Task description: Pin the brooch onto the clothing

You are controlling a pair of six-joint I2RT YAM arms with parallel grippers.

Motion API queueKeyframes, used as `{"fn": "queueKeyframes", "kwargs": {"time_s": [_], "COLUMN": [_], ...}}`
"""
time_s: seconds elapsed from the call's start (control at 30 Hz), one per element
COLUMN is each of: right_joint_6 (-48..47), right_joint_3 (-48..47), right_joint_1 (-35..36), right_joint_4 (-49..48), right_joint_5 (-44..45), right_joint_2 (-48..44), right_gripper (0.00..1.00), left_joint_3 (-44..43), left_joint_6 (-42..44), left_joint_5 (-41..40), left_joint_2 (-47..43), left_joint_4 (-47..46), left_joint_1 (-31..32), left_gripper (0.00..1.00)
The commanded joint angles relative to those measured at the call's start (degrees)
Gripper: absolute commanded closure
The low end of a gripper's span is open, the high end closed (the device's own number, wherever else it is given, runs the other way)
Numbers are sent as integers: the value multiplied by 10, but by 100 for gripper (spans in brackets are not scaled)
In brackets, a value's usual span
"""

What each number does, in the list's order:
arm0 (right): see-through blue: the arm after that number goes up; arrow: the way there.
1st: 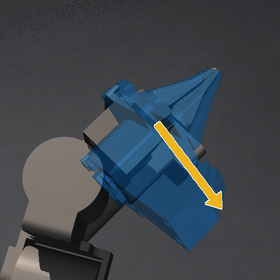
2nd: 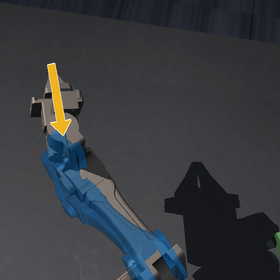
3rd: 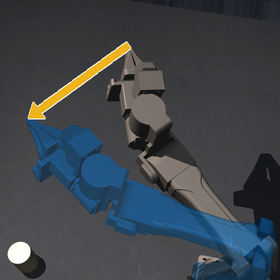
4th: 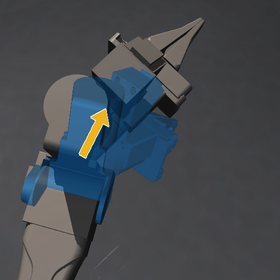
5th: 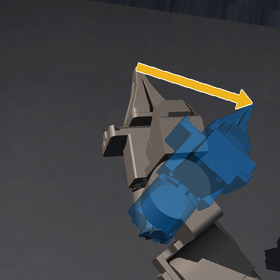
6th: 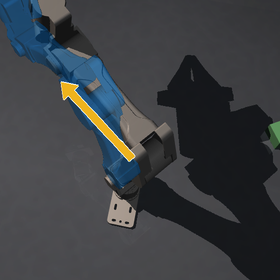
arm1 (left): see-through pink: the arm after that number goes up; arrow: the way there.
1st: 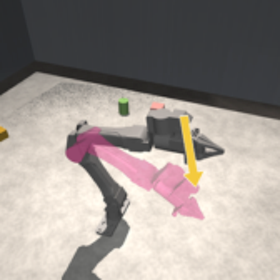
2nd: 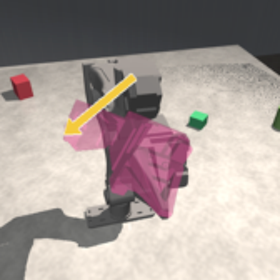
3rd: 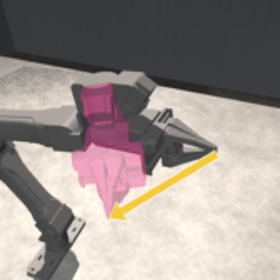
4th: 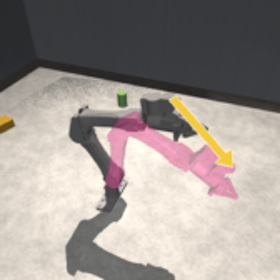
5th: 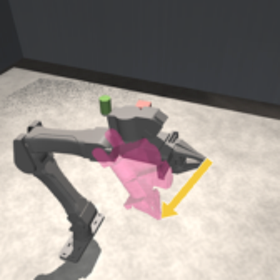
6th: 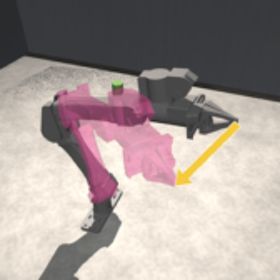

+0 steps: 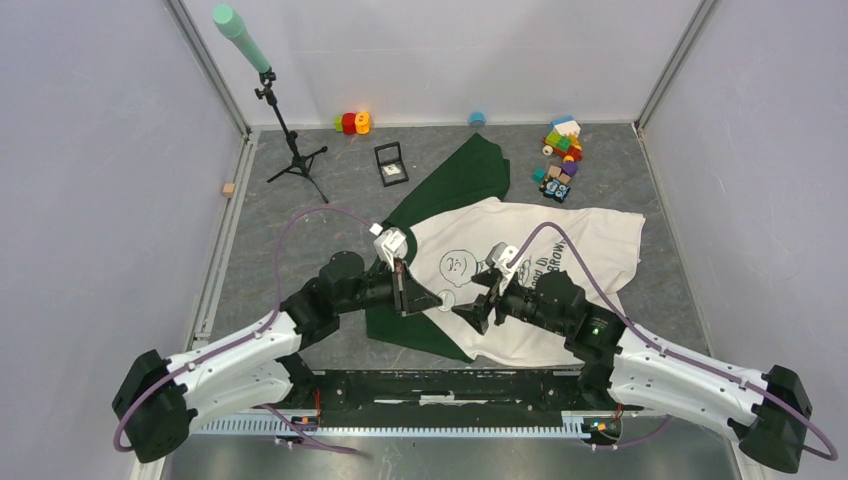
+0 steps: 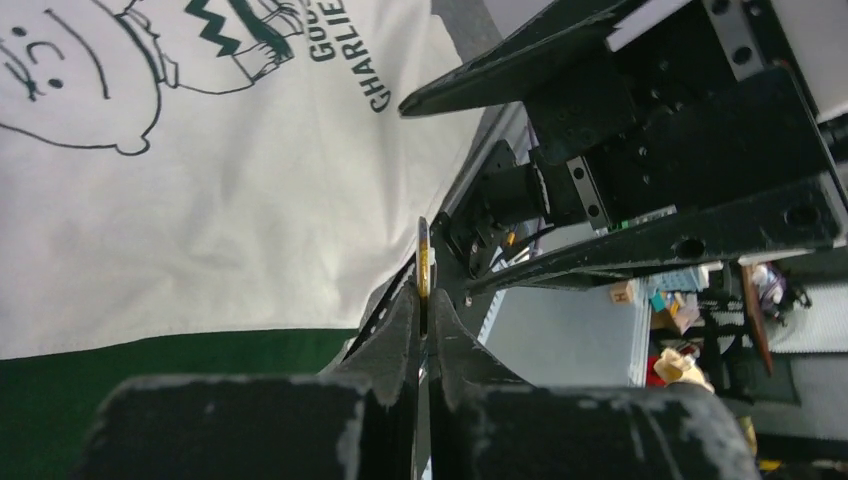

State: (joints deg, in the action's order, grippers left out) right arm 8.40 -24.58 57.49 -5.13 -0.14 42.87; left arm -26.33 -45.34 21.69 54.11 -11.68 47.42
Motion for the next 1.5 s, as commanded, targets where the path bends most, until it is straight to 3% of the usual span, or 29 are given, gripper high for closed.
{"fn": "queueKeyframes", "kwargs": {"time_s": [0.0, 0.27, 0.47, 0.77, 0.9, 1.47], "right_joint_6": [49, 97, 130, 205, 237, 220], "right_joint_3": [-15, -33, -37, -33, -23, -1], "right_joint_1": [-32, -59, -72, -83, -83, -83], "right_joint_4": [-37, -62, -65, -84, -109, -86], "right_joint_5": [-227, -408, -454, -526, -542, -542], "right_joint_2": [-26, -16, -8, 39, 36, 57], "right_gripper": [20, 32, 33, 44, 53, 61], "left_joint_3": [-22, -45, -50, -68, -72, -77], "left_joint_6": [94, 101, 102, 118, 122, 128], "left_joint_5": [96, 241, 255, 232, 230, 232], "left_joint_2": [-53, -35, -36, 7, 17, 35], "left_joint_4": [48, 71, 68, 54, 54, 45], "left_joint_1": [-1, 11, 43, 105, 106, 119], "left_gripper": [98, 98, 98, 98, 98, 98]}}
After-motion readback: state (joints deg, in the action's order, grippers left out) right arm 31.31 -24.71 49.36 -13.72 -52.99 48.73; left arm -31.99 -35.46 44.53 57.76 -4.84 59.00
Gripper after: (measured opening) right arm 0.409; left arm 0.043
